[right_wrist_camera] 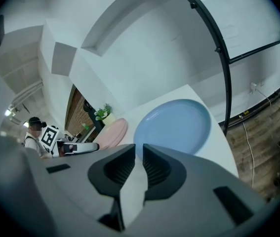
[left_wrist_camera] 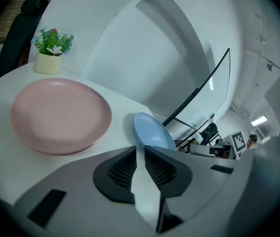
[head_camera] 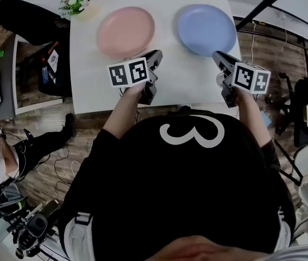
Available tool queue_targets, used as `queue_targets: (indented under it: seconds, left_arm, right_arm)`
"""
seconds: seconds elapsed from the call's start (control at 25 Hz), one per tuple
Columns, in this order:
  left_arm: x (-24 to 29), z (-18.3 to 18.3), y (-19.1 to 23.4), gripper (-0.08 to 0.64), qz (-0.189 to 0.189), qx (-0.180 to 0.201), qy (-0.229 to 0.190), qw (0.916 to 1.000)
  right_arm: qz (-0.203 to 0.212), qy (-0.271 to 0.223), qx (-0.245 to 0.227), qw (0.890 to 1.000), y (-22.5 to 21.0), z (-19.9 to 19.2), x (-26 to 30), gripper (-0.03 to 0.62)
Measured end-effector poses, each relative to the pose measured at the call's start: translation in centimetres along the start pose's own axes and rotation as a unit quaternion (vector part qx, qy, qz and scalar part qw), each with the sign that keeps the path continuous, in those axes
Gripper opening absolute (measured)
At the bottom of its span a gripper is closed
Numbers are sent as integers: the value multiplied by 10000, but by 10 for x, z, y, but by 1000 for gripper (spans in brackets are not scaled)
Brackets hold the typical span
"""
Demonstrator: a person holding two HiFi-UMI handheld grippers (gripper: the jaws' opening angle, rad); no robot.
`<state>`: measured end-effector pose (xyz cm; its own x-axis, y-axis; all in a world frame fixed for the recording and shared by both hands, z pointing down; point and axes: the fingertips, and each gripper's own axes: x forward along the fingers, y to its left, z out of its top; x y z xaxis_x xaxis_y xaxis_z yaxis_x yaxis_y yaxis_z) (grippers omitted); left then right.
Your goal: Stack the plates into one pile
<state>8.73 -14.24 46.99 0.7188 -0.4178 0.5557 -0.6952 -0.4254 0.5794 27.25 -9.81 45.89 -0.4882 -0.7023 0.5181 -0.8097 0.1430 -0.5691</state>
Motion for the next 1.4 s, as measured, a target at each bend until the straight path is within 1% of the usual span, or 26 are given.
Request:
queue_targets:
  seconds: [0.16,0.24,0.32,0.44,0.56,0.72,1.08,1.28,1.4]
  left_arm:
    - [19,0,-12,81,33,16,40,10000]
    - [27,0,-19,92,34,21,35,10000]
    - [34,-2,-25,101,50,38,57,10000]
    - [42,-5,-31,114,123,121,131,9998]
    - [50,-8,-33,114,224,172,250,9993]
    - [62,-7,-31,114,229,20,332,9992]
    - [92,10,-17,114,158,-132,489,9986]
    - [109,12,-9,114,134,-125,612,9980]
    - [117,11,-5,114,161,-164,665,9975]
  right_arm:
    - [-130,-93,116,9998,-29,6,-13,41]
    - [-192,-170,161,9995,-43,10,-20,41]
    - [-253,-242,253,9991,-57,12,-27,44]
    - [-362,-305,352,9983,-75,13,-35,82]
    - [-493,-350,459,9971,-90,13,-41,87]
    - [-722,-279,474,9959,-109,10,-39,96]
    - [-863,-38,757,9934,-131,8,-12,100]
    - [-897,-9,828,9925,-136,10,1,100]
    - [-1015,-6,848,9912,-140,10,6,100]
